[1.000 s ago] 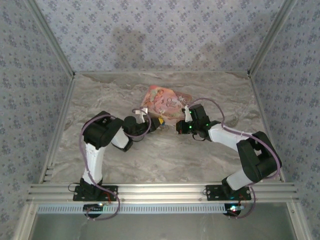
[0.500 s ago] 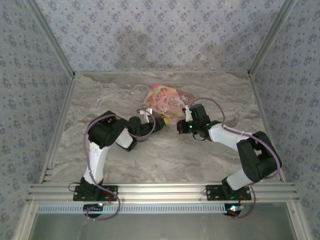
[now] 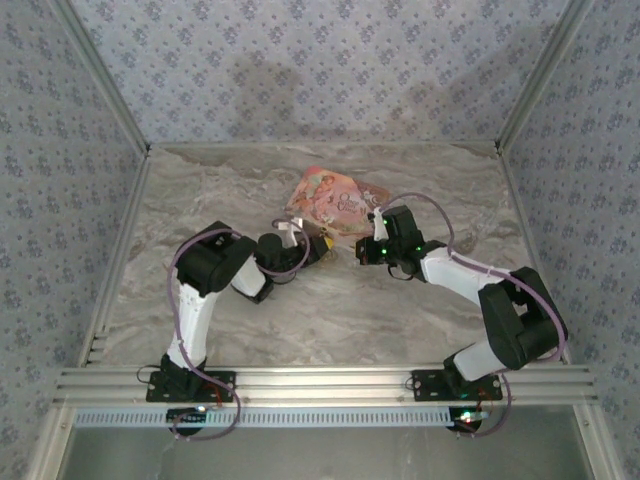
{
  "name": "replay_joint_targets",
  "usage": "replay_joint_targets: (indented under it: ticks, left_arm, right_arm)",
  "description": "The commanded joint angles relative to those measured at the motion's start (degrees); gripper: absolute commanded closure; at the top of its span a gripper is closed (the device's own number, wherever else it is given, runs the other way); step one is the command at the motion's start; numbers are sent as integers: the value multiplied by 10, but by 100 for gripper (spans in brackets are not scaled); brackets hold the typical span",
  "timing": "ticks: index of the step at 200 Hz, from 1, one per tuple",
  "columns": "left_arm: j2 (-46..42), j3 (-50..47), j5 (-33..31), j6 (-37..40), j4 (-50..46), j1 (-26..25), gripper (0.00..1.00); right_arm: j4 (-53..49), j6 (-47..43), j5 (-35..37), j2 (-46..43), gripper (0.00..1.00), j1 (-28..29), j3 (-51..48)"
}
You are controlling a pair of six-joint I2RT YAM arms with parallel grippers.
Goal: Unlock a padlock with a key
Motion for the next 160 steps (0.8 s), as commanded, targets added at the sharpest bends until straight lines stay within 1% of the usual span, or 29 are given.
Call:
replay_joint_targets:
  ticks: [1, 34, 58, 83, 122, 148, 160]
  left_arm:
    - [-3, -11, 2, 1, -3, 8, 75]
    - [-4, -4, 15, -6, -3, 13, 86]
    - [-10, -3, 26, -15, -6, 17, 88]
    - [-29, -6, 45, -20, -44, 16, 90]
    - [-58, -29, 55, -7, -96, 17, 91]
    - [-53, -34, 62, -27, -81, 12, 91]
    - [-54, -34, 57, -29, -89, 5, 91]
  right_arm:
    - [-9, -10, 6, -10, 100, 1, 9]
    - [-11, -10, 9, -12, 100, 2, 8]
    - [-7, -9, 13, -10, 100, 3, 2]
    - [-12, -15, 25, 6, 100, -2, 11]
    - [-46, -16, 105, 38, 100, -10, 47]
    - [-53, -22, 135, 65, 100, -16, 73]
    - [-52, -24, 147, 75, 100, -16, 83]
